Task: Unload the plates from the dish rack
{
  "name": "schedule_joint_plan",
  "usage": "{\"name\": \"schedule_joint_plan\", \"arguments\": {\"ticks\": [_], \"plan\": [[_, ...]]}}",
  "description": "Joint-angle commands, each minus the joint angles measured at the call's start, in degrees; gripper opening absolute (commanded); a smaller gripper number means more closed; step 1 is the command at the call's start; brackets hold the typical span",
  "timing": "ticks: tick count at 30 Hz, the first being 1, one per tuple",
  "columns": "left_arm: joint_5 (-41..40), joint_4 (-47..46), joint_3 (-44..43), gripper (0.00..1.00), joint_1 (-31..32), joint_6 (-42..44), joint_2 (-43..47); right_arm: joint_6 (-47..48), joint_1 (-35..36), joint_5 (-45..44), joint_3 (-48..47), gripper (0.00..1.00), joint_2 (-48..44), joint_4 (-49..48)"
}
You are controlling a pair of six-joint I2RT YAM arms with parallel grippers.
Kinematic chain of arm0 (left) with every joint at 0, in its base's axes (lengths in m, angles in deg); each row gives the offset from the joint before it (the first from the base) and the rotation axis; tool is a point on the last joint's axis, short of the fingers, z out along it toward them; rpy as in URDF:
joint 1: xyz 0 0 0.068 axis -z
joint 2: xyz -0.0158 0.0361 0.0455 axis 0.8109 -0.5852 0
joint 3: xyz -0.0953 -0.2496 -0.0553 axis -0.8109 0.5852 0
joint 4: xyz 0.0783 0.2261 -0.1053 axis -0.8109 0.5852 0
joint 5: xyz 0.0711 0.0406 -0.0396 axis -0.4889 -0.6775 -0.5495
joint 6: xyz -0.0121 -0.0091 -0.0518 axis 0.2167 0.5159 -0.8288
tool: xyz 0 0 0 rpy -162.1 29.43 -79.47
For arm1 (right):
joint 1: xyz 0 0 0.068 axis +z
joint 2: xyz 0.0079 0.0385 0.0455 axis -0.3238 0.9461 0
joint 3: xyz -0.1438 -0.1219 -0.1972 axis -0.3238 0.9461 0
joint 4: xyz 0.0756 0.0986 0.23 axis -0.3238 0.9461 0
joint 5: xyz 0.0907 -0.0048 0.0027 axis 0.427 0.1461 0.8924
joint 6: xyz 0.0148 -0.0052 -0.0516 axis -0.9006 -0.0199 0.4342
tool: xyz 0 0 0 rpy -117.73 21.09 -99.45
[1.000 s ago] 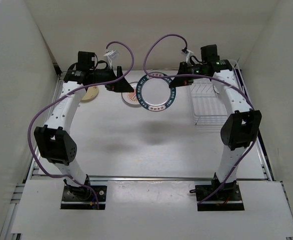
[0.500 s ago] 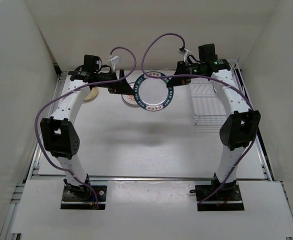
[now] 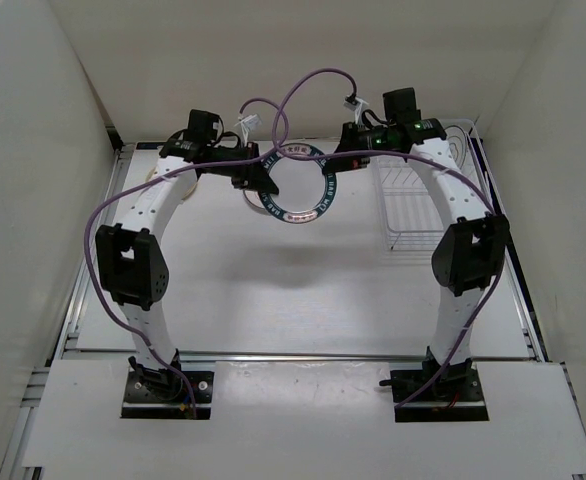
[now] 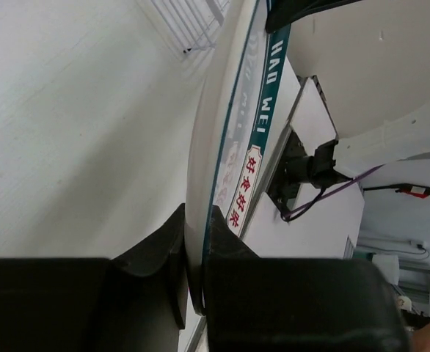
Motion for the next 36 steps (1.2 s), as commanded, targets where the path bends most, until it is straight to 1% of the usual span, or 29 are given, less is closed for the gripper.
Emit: {"name": "schedule_joint_plan", "arguments": {"ticks": [1, 2, 3, 4, 5, 6, 7, 8, 9, 11, 13, 17, 18, 21, 24, 29, 33, 36], "plan": [[-2.14, -2.30, -2.48, 0.10, 0.70, 1.76, 0.80, -2.61, 0.40, 2.80, -2.83, 0.00, -0.76, -1.39], [-3.53, -2.30, -2.48, 0.10, 0.70, 1.76, 0.80, -2.60, 0.40, 2.28, -2.83, 0.00, -0.76, -0.78], [-4.33, -2.30, -2.48, 0.10, 0.70, 1.76, 0.80, -2.60, 0.40, 0.62, -2.30, 0.03, -0.76, -0.77], [-6.77, -2.30, -2.48, 0.10, 0.70, 1.76, 0.80, -1.90, 0.40, -0.36, -2.30, 0.17, -1.29, 0.01], [-8.89, -2.30, -3.01, 0.10, 0.70, 0.71, 0.80, -1.20, 0.40, -1.84, -1.60, 0.38, -1.29, 0.98], [-11.00, -2.91, -3.01, 0.10, 0.70, -0.17, 0.80, -1.19, 0.40, -3.77, -0.90, 0.72, -1.81, 1.68], [-12.93, -2.92, -3.53, 0.10, 0.70, -1.22, 0.19, -0.06, -0.29, -5.88, -0.20, 0.81, -2.69, 1.69], [-17.04, -3.53, -4.15, 0.10, 0.09, -3.23, -0.51, 1.34, -1.17, -9.47, 0.68, 0.87, -3.22, 2.56], [-19.08, -3.53, -4.15, 0.10, 0.08, -4.56, -1.04, 1.88, -1.79, -11.07, 1.47, 0.92, -3.75, 3.09], [-22.78, -5.55, -4.77, 0.10, -1.84, -8.68, -2.89, 3.45, -3.98, -13.36, 4.46, 0.92, -5.86, 3.10], [-22.80, -6.78, -6.08, 0.10, -3.25, -10.89, -4.55, 4.51, -5.39, -15.83, 6.91, 0.92, -8.14, 3.71], [-19.73, -9.06, -8.46, 0.10, -6.76, -15.73, -11.22, 8.02, -7.86, -18.37, 10.35, 0.93, -12.18, 5.02], [-17.20, -10.55, -9.24, 0.10, -7.29, -17.47, -12.46, 8.73, -7.86, -18.90, 10.97, 0.93, -13.84, 5.03], [-10.96, -13.10, -12.05, 0.10, -8.61, -18.54, -17.81, 10.75, -8.48, -19.61, 14.04, 0.93, -17.01, 6.17], [-6.90, -14.51, -13.73, 0.10, -9.14, -19.25, -22.91, 11.29, -9.00, -21.11, 17.38, 0.93, -20.26, 6.70], [-4.26, -16.80, -17.95, 0.10, -9.67, -21.79, -28.81, 11.29, -9.53, -21.63, 21.95, 0.94, -24.14, 7.93], [-3.20, -18.03, -17.95, 0.10, -9.67, -22.50, -30.84, 11.29, -9.53, -22.43, 23.01, 0.94, -25.46, 8.46], [-2.67, -18.03, -16.02, 0.10, -9.67, -23.64, -30.84, 11.81, -9.53, -23.04, 23.01, 0.94, -25.46, 8.46]]}}
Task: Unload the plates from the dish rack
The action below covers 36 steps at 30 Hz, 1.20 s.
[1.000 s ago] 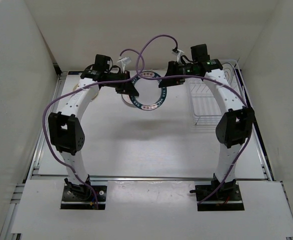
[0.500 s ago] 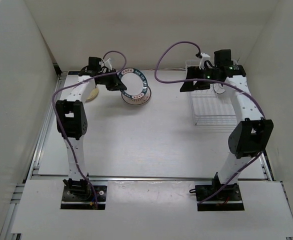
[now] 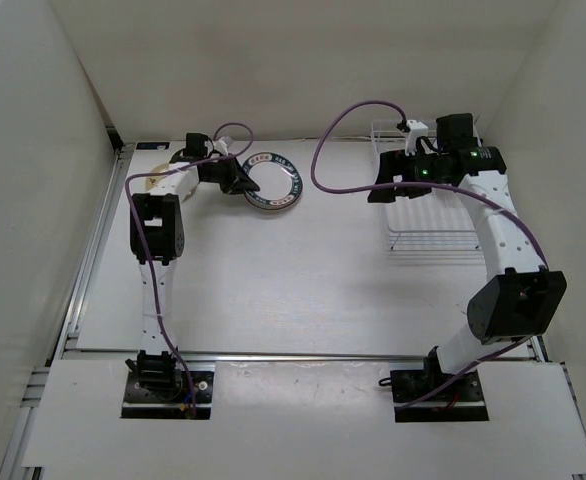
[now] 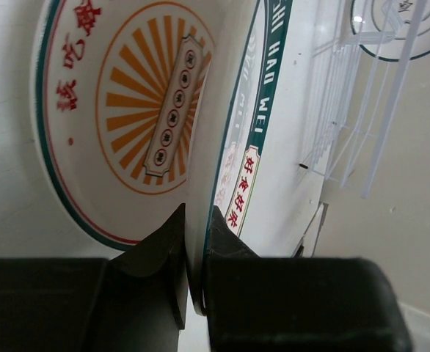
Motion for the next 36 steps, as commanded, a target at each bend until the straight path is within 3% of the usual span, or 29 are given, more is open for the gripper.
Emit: {"name": "schedule_joint_plan", "arguments": {"ticks": [1, 4, 5, 6, 9, 13, 15, 16, 17, 21, 29, 36], "plan": [[4.98, -3.37, -0.42, 0.10, 0.19, -1.57, 3.17, 1.37, -0.31, -0.48, 0.13, 0.94, -1.38, 0.13], [4.46, -3.90, 0.73, 0.10, 0.19, -2.10, 2.64, 1.89, -0.31, -1.01, -0.40, 0.94, -1.38, 0.13], [4.45, -3.90, 0.73, 0.22, 0.19, -2.10, 2.64, 1.89, -0.31, -1.01, -0.40, 0.94, -1.38, 0.13], [3.84, -3.90, 1.43, 0.28, 0.19, -2.10, 2.64, 1.89, -0.31, -1.01, -0.40, 0.94, -1.38, 0.13], [3.22, -3.90, 2.66, 0.36, 0.71, -2.10, 2.64, 1.89, -0.31, -1.01, -0.40, 0.94, -1.38, 0.13], [2.70, -3.90, 3.72, 0.38, 0.71, -2.10, 3.17, 1.89, -0.31, -1.01, -0.40, 0.94, -1.38, -0.40], [2.70, -3.90, 3.72, 0.45, 0.71, -2.10, 3.17, 1.89, -0.31, -1.01, -0.40, 0.94, -1.38, -0.40], [2.70, -3.90, 3.72, 0.50, 0.71, -2.10, 3.78, 1.89, -0.31, -1.01, -0.40, 0.94, -1.98, -0.40], [2.17, -3.90, 4.24, 0.69, 0.71, -2.10, 4.31, 1.89, -0.31, -1.01, 0.12, 0.95, -1.99, -0.40], [1.03, -3.90, 5.74, 0.93, 0.71, -1.40, 6.24, 1.28, -0.31, -0.48, 0.65, 0.95, -2.61, -0.93], [-7.84, 1.99, 6.10, 0.96, 0.71, 4.31, 10.20, 1.28, -0.31, 1.27, 0.13, 0.95, -3.13, -1.45], [-21.46, 8.32, 2.94, 0.96, 2.99, 10.64, 13.09, 0.75, -0.83, 3.03, 1.45, 0.95, -4.89, -1.98]]}}
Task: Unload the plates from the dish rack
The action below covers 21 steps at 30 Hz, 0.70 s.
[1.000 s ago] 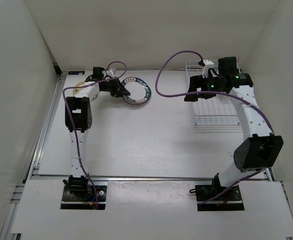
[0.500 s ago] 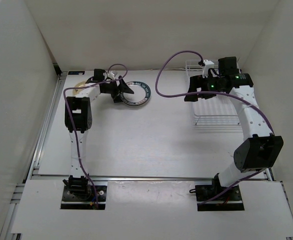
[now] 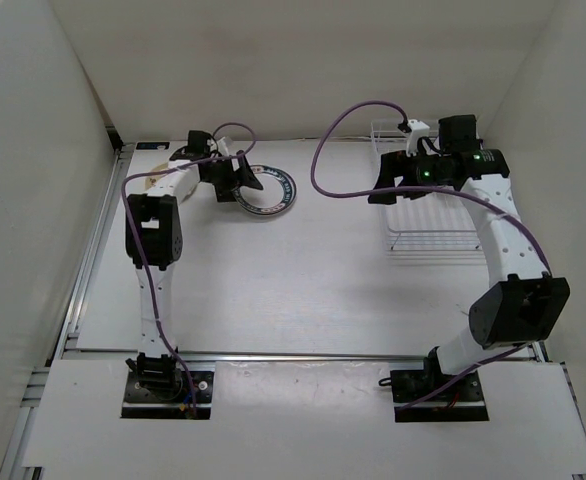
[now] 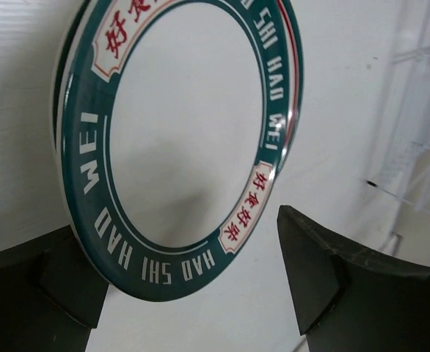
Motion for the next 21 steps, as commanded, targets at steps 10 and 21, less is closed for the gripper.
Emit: {"name": "schedule_joint_plan", "arguments": {"ticks": [10, 21], "plan": [[-21.77, 6.89, -5.85, 0.96, 4.98, 9.75, 8.58, -0.74, -2.35, 5.07, 3.93, 0.95, -5.36, -1.96], [-35.84, 9.35, -3.66, 0.96, 9.12, 14.06, 9.82, -2.32, -5.16, 8.33, 3.94, 0.95, -5.89, -2.48]]}}
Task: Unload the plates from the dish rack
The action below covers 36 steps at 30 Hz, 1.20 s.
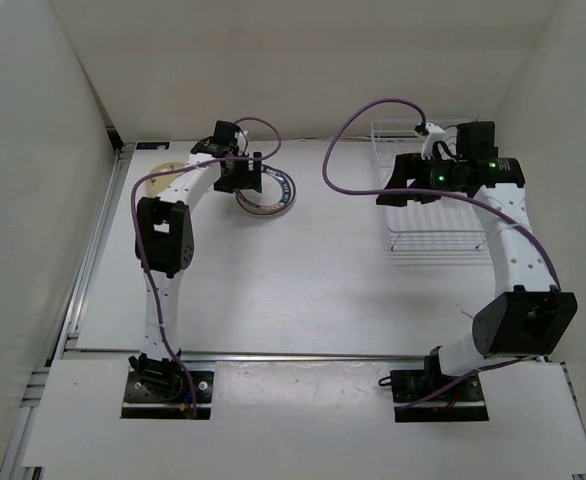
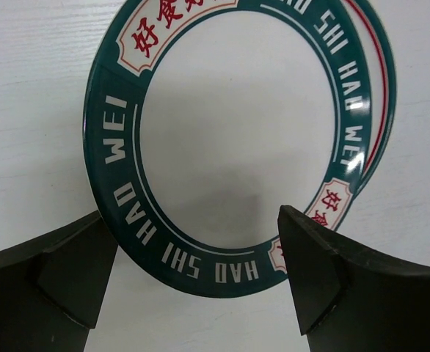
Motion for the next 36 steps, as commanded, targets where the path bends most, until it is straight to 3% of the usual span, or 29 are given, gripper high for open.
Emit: {"name": "schedule_joint_plan", "arguments": {"ticks": [1, 17, 20, 22, 25, 28, 29, 33, 36], "plan": [[-4.46, 0.65, 0.82, 0.97, 0.92, 2.09, 5.21, -1.07, -1.01, 3.50, 0.11, 0.95, -1.37, -2.12], [-4.99, 0.65, 3.82, 0.97, 1.45, 1.03, 3.35, -1.60, -3.21, 4.04, 0.11, 0.95, -2.42, -2.64], [-4.99, 0.65, 0.93, 0.97, 1.45, 1.03, 6.69, -5.20, -3.21, -7.61, 0.11, 0.93, -2.42, -5.97], [-8.22, -0.13, -1.27, 0.97, 1.45, 0.50, 11.15, -6.00, -3.99, -26.00, -2.25, 0.93, -1.20, -7.73], [-8.24, -1.19, -3.12, 0.98, 1.45, 1.03, 16.52, -4.78, -7.50, -32.79, -6.73, 0.93, 3.27, -8.88], [-0.53, -1.19, -4.36, 0.99, 0.92, 3.40, 20.39, -3.02, -9.62, -36.03, -10.77, 0.92, 7.76, -9.49], [6.37, -1.19, -4.36, 0.99, 0.92, 6.19, 21.37, -2.49, -9.62, -37.53, -11.48, 0.92, 8.74, -9.50], [19.67, 1.08, 0.20, 0.99, 0.92, 11.12, 26.38, -0.99, -11.38, -40.79, -14.91, 0.92, 13.74, -10.64], [21.64, 2.24, 3.45, 0.99, 0.92, 12.98, 29.28, 1.20, -11.38, -39.57, -17.64, 0.92, 18.48, -10.64]]}}
